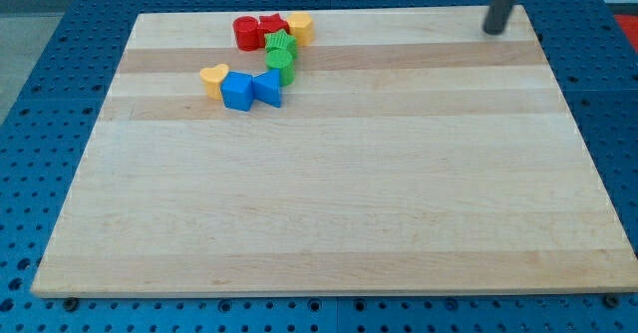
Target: Separate the red blocks from the group of blocks
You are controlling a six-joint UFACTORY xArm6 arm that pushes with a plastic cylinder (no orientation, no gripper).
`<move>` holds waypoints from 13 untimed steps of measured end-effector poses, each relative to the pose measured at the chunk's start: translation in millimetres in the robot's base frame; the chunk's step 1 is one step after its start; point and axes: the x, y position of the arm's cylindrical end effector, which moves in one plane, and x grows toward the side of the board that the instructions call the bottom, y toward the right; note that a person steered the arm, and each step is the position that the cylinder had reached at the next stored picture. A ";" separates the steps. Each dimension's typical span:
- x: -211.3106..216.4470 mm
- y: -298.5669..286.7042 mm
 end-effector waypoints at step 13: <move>20.0 -164.4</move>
